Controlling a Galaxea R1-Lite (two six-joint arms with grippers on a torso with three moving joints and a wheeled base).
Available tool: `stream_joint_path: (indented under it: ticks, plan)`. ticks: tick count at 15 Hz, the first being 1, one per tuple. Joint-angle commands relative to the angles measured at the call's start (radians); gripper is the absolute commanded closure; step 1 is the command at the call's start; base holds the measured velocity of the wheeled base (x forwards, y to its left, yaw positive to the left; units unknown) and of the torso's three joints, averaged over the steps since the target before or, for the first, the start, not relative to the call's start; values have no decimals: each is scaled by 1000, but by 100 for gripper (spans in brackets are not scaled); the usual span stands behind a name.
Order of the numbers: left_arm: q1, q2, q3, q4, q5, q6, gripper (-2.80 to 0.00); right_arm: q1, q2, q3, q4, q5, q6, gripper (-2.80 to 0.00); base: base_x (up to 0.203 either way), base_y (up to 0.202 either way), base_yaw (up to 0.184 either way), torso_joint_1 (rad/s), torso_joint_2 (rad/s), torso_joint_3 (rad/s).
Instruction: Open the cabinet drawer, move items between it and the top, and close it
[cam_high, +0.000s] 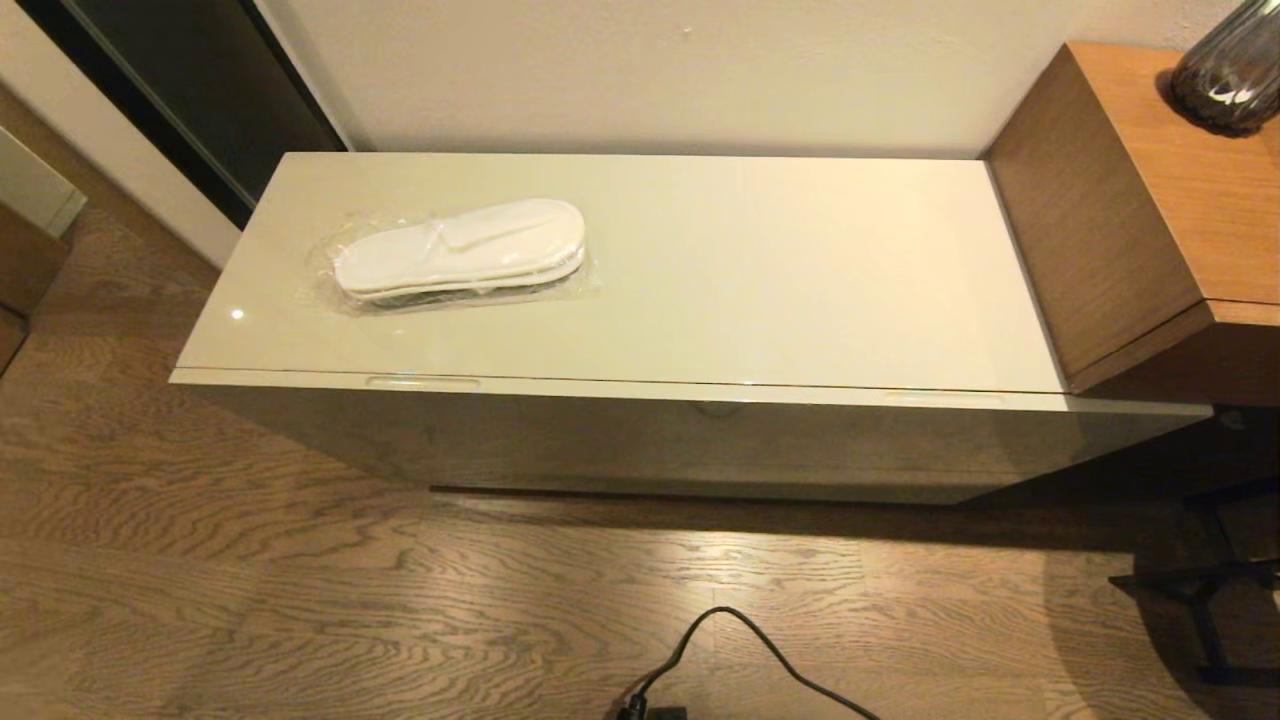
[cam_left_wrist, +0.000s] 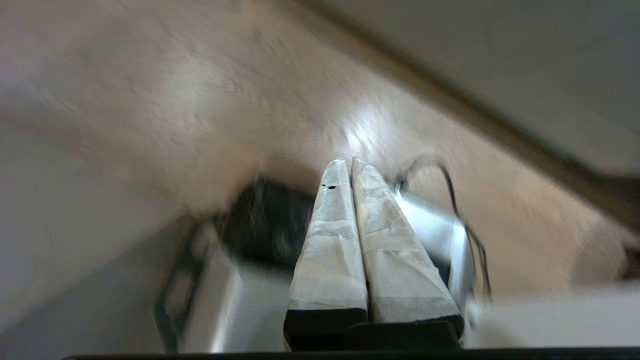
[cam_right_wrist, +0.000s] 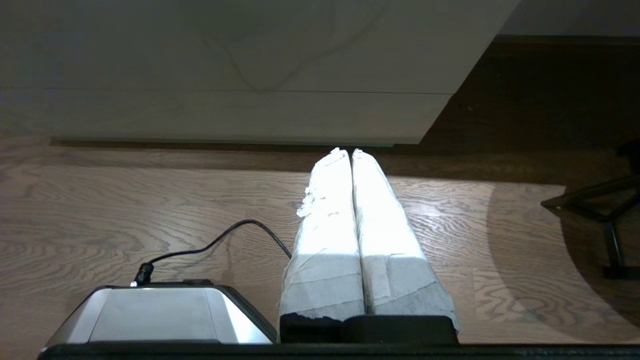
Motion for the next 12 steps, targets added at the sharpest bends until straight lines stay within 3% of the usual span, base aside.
stream_joint_path:
  ticks: [1, 2, 3, 5, 6, 9, 12]
  plan:
    - [54, -23, -38, 178, -52, 11, 0, 0, 0, 2, 0, 0, 0, 0, 0, 0, 0, 0, 0, 0]
    - [73, -30, -37, 234, -63, 32, 0, 0, 0, 0, 0, 0, 0, 0, 0, 0, 0, 0, 0, 0]
    - [80, -33, 4, 214, -43, 74, 0, 0, 0, 2, 0, 0, 0, 0, 0, 0, 0, 0, 0, 0]
    - [87, -37, 117, 91, 21, 162, 0, 0, 0, 2, 0, 2, 0, 0, 0, 0, 0, 0, 0, 0]
    - [88, -38, 150, 19, 43, 176, 0, 0, 0, 0, 0, 2, 0, 0, 0, 0, 0, 0, 0, 0]
    - [89, -38, 371, -437, 55, 197, 0, 0, 0, 0, 0, 0, 0, 0, 0, 0, 0, 0, 0, 0]
    - [89, -38, 662, -909, 40, 304, 0, 0, 0, 0, 0, 0, 0, 0, 0, 0, 0, 0, 0, 0]
